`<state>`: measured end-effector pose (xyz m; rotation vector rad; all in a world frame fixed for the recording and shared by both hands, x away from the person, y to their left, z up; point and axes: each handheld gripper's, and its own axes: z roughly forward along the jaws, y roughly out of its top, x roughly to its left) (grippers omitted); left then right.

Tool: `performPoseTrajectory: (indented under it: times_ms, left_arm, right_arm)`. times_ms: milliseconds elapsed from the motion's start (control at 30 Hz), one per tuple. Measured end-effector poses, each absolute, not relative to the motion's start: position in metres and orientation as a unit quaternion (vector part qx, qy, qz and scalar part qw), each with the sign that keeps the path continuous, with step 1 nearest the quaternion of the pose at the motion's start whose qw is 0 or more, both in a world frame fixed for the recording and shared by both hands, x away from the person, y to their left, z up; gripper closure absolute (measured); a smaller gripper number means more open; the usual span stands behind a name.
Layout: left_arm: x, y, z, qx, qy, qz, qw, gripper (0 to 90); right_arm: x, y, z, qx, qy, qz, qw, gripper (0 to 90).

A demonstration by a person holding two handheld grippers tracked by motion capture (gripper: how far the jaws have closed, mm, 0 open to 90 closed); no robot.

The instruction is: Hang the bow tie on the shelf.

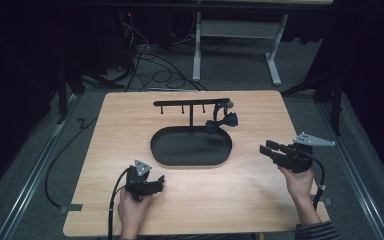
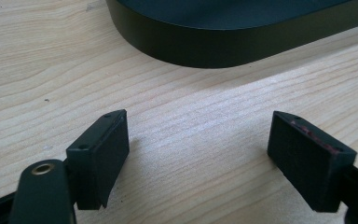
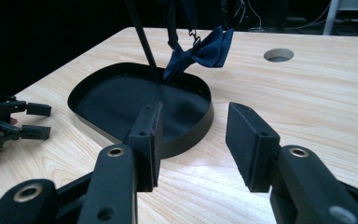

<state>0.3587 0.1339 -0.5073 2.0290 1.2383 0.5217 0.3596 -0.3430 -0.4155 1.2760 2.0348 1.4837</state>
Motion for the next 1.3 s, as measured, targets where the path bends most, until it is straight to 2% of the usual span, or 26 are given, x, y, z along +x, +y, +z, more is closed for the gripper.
performPoseTrajectory:
  times_ms: [1300]
  left_arm:
    - [0.359, 0.134, -0.507, 0.782, 0.477, 0.201, 0.347, 21.0]
  right_arm:
    - [0.362, -0.314, -0.463, 0.454, 0.734, 0.495, 0.103, 58.0]
